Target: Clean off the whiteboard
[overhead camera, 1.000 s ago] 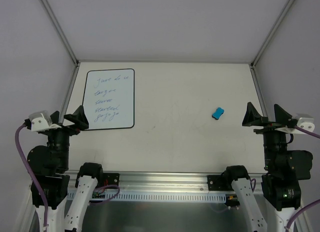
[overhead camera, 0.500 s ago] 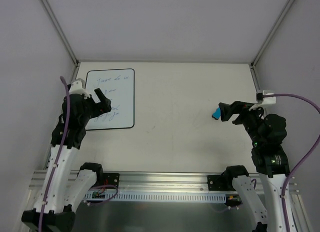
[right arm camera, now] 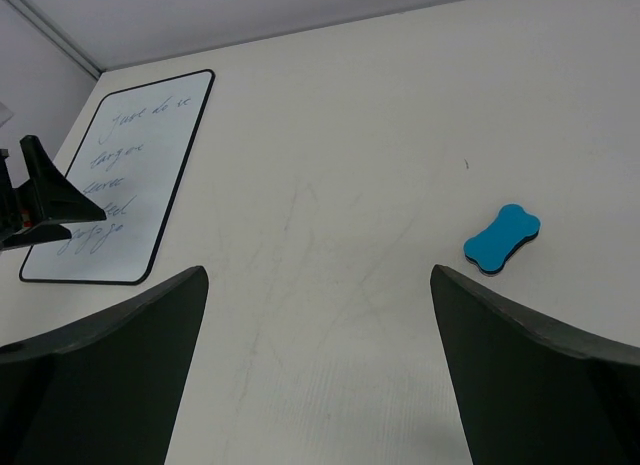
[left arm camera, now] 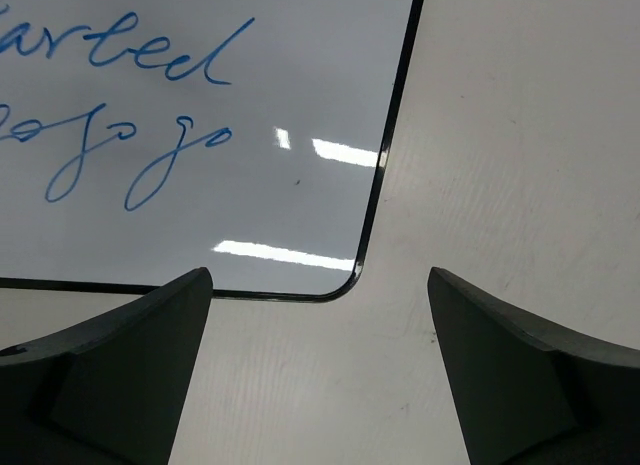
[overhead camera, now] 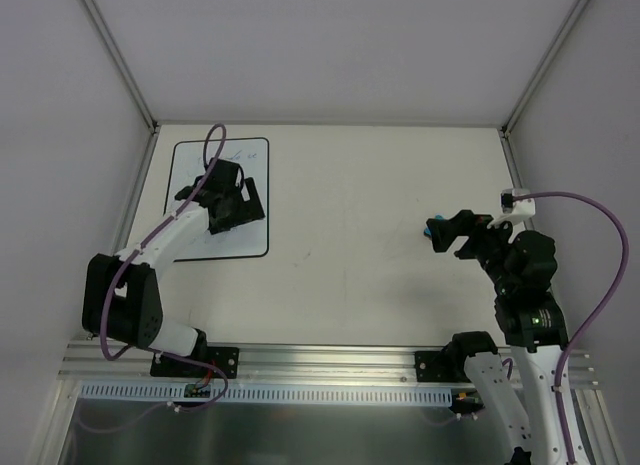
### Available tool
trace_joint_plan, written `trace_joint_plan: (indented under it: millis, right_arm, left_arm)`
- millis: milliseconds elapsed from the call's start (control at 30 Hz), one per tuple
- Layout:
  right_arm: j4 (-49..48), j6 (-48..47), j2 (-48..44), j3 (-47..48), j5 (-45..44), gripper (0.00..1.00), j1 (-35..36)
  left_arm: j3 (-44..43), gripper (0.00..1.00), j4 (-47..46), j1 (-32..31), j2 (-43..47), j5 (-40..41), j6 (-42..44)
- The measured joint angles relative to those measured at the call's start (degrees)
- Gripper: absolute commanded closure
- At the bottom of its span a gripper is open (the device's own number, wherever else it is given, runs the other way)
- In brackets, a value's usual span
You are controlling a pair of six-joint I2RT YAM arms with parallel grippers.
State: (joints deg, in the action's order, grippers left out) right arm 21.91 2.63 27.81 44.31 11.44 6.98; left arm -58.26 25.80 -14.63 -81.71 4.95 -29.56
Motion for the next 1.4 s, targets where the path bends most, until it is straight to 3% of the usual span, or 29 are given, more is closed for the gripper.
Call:
trace_joint_plan:
  millis: [367, 667, 933, 1067, 1400]
  right_arm:
    - [0.3, 1.1, -1.0, -2.6, 0.0, 0.01, 0.0]
    - [0.4, 1.3, -1.0, -2.8, 0.0, 0.01, 0.0]
    - [0.4, 1.4, -1.2, -2.9, 0.0, 0.01, 0.0]
    - [0.5, 1.4, -1.6, -2.9, 0.0, 0.01, 0.0]
    - [0.5, 1.9, -2.4, -2.9, 0.0, 0.01, 0.0]
  left_arm:
    - [-0.2, 0.33, -0.4, -5.0, -10.5, 1.4, -3.4]
    - [-0.2, 0.42, -2.1, -7.6, -15.3, 1.3, -4.2]
    - [-1.1, 0.76, -3.1, -10.3, -16.8, 1.6, -4.6]
    - [-1.5, 0.84, -3.7, -12.1, -17.5, 1.5, -5.6]
    - [-10.2, 0.87, -5.3, -24.9, -25.2, 0.2, -8.7]
